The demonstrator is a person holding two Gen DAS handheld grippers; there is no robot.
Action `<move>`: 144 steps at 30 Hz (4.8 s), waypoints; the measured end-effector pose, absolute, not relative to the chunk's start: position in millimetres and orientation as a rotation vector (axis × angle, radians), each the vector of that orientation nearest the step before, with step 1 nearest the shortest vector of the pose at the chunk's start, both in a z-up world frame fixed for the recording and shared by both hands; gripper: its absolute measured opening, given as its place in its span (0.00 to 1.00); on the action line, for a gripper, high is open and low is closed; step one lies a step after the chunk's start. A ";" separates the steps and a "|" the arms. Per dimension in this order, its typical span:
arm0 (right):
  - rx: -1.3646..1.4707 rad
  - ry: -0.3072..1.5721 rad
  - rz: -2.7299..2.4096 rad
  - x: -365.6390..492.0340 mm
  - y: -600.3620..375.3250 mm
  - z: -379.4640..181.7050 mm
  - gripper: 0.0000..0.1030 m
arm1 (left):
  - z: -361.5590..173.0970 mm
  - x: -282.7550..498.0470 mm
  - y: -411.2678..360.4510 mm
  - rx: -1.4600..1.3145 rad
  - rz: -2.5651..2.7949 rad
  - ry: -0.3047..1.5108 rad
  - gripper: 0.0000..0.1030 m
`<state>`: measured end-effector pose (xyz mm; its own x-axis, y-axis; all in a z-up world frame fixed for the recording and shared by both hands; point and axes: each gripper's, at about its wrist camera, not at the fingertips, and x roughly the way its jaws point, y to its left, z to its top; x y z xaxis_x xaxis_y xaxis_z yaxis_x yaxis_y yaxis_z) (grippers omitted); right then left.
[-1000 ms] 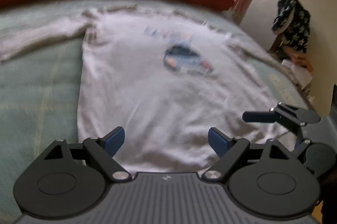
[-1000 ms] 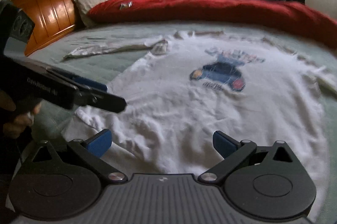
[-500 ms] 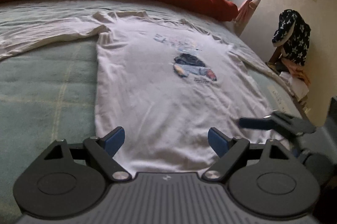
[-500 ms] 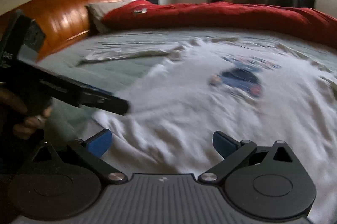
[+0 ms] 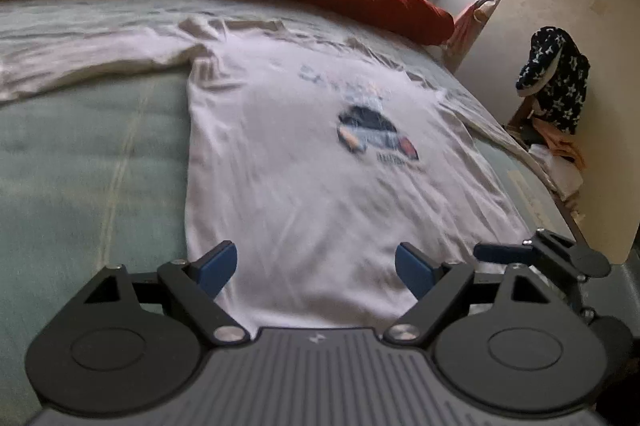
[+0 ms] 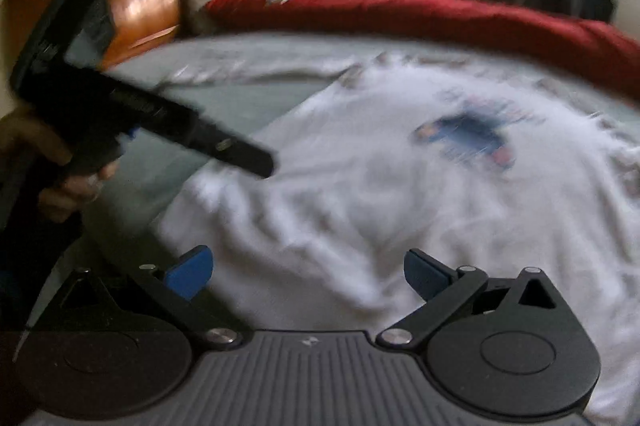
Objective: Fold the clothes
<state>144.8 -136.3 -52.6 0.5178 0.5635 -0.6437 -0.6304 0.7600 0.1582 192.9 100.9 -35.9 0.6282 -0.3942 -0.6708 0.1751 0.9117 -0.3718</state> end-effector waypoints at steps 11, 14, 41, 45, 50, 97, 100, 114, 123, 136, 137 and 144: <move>-0.056 0.765 0.586 143.7 -165.3 -63.5 1.00 | -52.6 190.1 93.2 -0.275 -0.336 0.847 0.84; -0.057 0.766 0.569 144.5 -169.6 -60.1 1.00 | -39.6 199.2 98.2 -0.278 -0.335 0.818 0.84; -0.057 0.776 0.529 140.9 -173.5 -69.7 1.00 | -38.9 217.6 88.6 -0.296 -0.425 0.887 0.83; -0.062 0.774 0.530 140.5 -173.7 -70.2 1.00 | -56.0 195.3 92.6 -0.326 -0.420 0.903 0.83; -0.079 0.777 0.522 140.1 -171.2 -71.0 1.00 | -43.2 187.6 112.4 -0.376 -0.432 0.887 0.83; -0.174 0.811 0.604 211.4 -43.6 -32.8 1.00 | -37.2 275.4 422.3 -0.429 0.038 0.736 0.83; -0.139 0.804 0.651 220.8 -26.7 -22.5 1.00 | -37.2 302.8 429.8 -0.514 0.001 0.716 0.83; -0.158 0.769 0.719 231.7 17.4 -6.1 1.00 | -55.6 324.3 456.3 -0.488 0.091 0.717 0.83; -0.131 0.787 0.713 229.9 14.3 -13.7 1.00 | -56.7 296.0 454.5 -0.406 0.114 0.793 0.81; -0.108 0.787 0.658 224.6 -6.4 -10.7 1.00 | -28.5 352.3 317.7 -0.395 -0.268 0.761 0.84; -0.112 0.784 0.659 223.2 -7.5 -9.3 1.00 | -29.7 361.2 302.0 -0.395 -0.308 0.766 0.84; -0.102 0.778 0.605 218.4 -30.3 -5.0 1.00 | -57.5 403.7 235.9 -0.442 -0.406 0.821 0.84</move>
<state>218.4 -30.3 -5.0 0.5530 0.4738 -0.6853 -0.5471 0.8269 0.1302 403.7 235.9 -57.5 0.6157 -0.5055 -0.6045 0.1732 0.8352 -0.5220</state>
